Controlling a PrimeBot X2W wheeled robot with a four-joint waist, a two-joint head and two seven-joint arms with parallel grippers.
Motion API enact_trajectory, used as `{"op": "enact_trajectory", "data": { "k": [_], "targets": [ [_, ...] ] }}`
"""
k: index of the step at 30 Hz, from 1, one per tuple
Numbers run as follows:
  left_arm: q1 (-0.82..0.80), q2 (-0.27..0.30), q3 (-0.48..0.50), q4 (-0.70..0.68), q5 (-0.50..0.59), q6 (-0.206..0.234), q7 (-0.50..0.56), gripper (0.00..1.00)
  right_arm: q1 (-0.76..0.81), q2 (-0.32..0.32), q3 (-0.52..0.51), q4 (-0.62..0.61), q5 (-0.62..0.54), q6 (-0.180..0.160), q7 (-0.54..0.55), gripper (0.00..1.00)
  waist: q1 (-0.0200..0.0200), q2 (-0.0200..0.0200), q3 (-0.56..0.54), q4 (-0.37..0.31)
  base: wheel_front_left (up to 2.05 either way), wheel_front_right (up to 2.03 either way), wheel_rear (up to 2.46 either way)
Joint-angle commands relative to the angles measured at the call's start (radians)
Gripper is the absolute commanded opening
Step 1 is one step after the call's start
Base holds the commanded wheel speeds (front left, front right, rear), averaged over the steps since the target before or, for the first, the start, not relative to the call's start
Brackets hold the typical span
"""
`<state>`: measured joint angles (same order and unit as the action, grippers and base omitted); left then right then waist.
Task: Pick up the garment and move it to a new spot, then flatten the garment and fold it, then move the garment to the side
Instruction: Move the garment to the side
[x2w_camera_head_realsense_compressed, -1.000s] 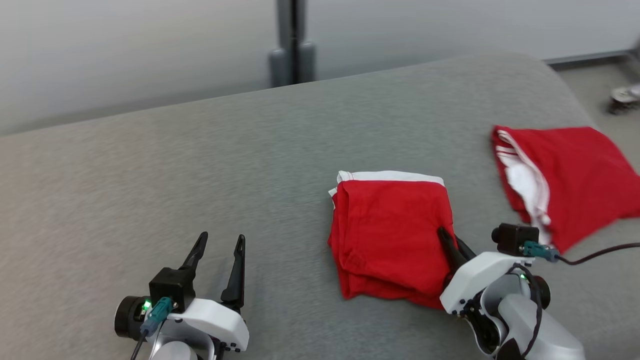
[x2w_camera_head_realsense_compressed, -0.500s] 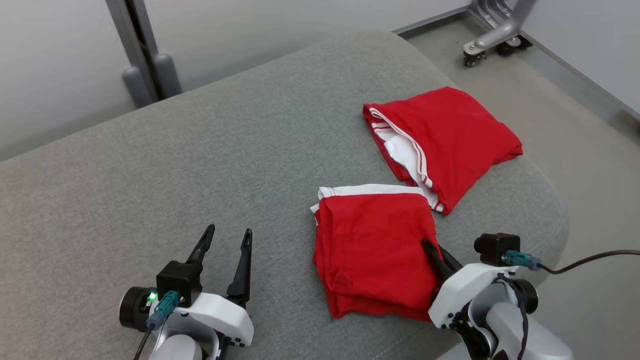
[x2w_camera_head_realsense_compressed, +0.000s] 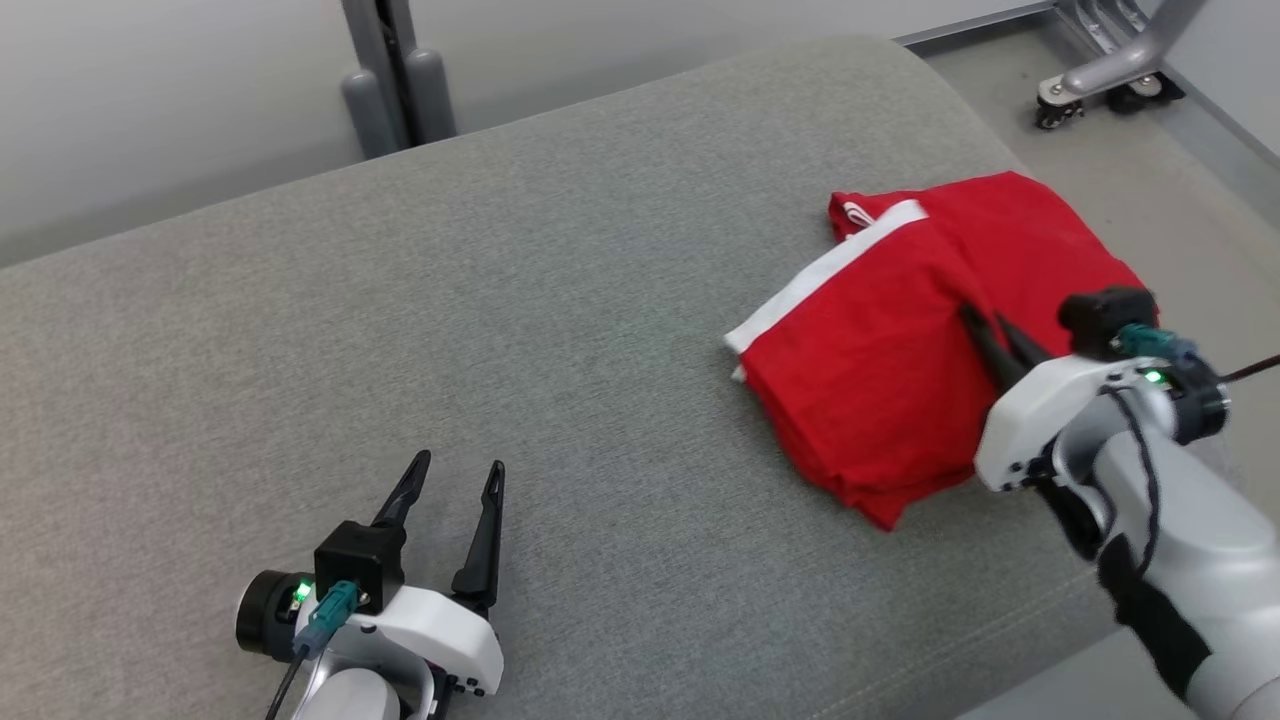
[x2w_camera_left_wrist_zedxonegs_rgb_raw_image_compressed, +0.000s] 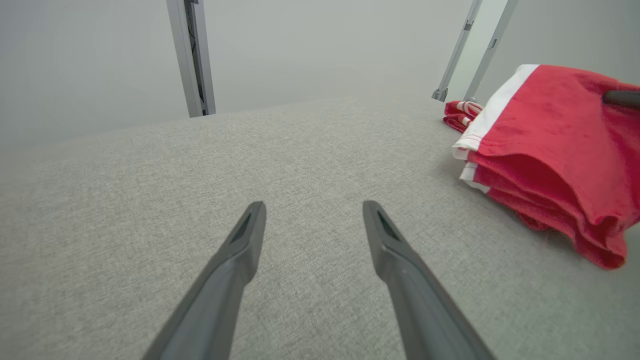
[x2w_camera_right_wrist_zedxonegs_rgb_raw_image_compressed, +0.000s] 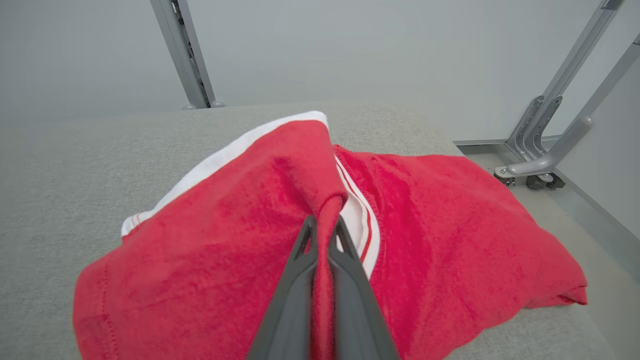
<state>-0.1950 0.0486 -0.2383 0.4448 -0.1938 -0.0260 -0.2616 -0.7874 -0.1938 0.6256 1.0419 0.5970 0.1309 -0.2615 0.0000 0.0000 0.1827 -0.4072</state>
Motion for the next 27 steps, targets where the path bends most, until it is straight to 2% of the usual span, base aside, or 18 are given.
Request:
{"op": "enact_trajectory", "data": {
  "k": [1,6,10,11,12,13,14,15,17,20,24,27],
  "targets": [
    [-0.022,0.005,0.000,-0.003,0.007,-0.006,-0.004,1.00,-0.029,-0.031,-0.012,0.036,-0.015,0.000,-0.004,0.00,0.0000,0.0000,0.012,0.039,0.00,0.00,0.00],
    [-0.037,0.005,-0.004,-0.006,0.021,-0.013,-0.004,1.00,-0.117,-0.126,-0.082,0.172,-0.084,0.000,-0.004,0.00,0.0000,0.0000,0.037,0.108,0.00,0.00,0.00],
    [-0.053,0.005,-0.006,-0.009,0.028,-0.016,-0.004,1.00,-0.152,-0.209,-0.172,0.227,-0.155,0.000,-0.004,0.00,0.0000,0.0000,0.059,0.162,0.00,0.00,0.00],
    [-0.055,0.005,-0.005,-0.007,0.031,-0.018,-0.004,1.00,-0.158,-0.230,-0.207,0.234,-0.169,0.000,-0.004,0.08,0.0000,0.0000,0.064,0.175,0.00,0.00,0.00],
    [-0.055,0.005,-0.005,-0.007,0.031,-0.018,-0.004,1.00,-0.158,-0.230,-0.207,0.234,-0.169,0.000,-0.004,0.08,0.0000,0.0000,0.064,0.175,0.00,0.00,0.00],
    [-0.058,0.005,-0.003,-0.005,0.032,-0.020,-0.004,1.00,-0.158,-0.247,-0.236,0.240,-0.196,0.000,-0.004,0.86,0.0000,0.0000,0.070,0.186,0.00,0.00,0.00],
    [-0.061,0.005,-0.001,-0.004,0.035,-0.021,-0.004,1.00,-0.151,-0.257,-0.265,0.244,-0.224,0.000,-0.004,1.00,0.0000,0.0000,0.074,0.196,0.00,0.00,0.00],
    [-0.064,0.005,0.005,-0.004,0.036,-0.021,-0.004,1.00,-0.142,-0.280,-0.345,0.247,-0.266,0.000,-0.004,1.00,0.0000,0.0000,0.079,0.211,0.00,0.00,0.00],
    [-0.063,0.005,0.015,-0.005,0.034,-0.020,-0.004,1.00,-0.128,-0.291,-0.423,0.248,-0.318,0.000,-0.004,1.00,0.0000,0.0000,0.081,0.221,0.00,0.00,0.00],
    [-0.061,0.005,0.027,-0.017,0.031,-0.019,-0.004,1.00,-0.111,-0.267,-0.553,0.192,-0.397,0.000,-0.004,1.00,0.0000,0.0000,0.075,0.232,0.00,0.00,0.00],
    [-0.045,0.005,0.036,-0.028,0.017,-0.011,-0.004,1.00,-0.018,-0.188,-0.724,0.019,-0.523,0.000,-0.004,1.00,0.0000,0.0000,0.057,0.243,0.00,0.00,0.00],
    [-0.034,0.005,0.042,-0.029,0.006,-0.004,-0.004,1.00,0.053,-0.084,-0.806,-0.134,-0.602,0.000,-0.004,1.00,0.0000,0.0000,0.039,0.254,0.00,0.00,0.00]
  ]
}}
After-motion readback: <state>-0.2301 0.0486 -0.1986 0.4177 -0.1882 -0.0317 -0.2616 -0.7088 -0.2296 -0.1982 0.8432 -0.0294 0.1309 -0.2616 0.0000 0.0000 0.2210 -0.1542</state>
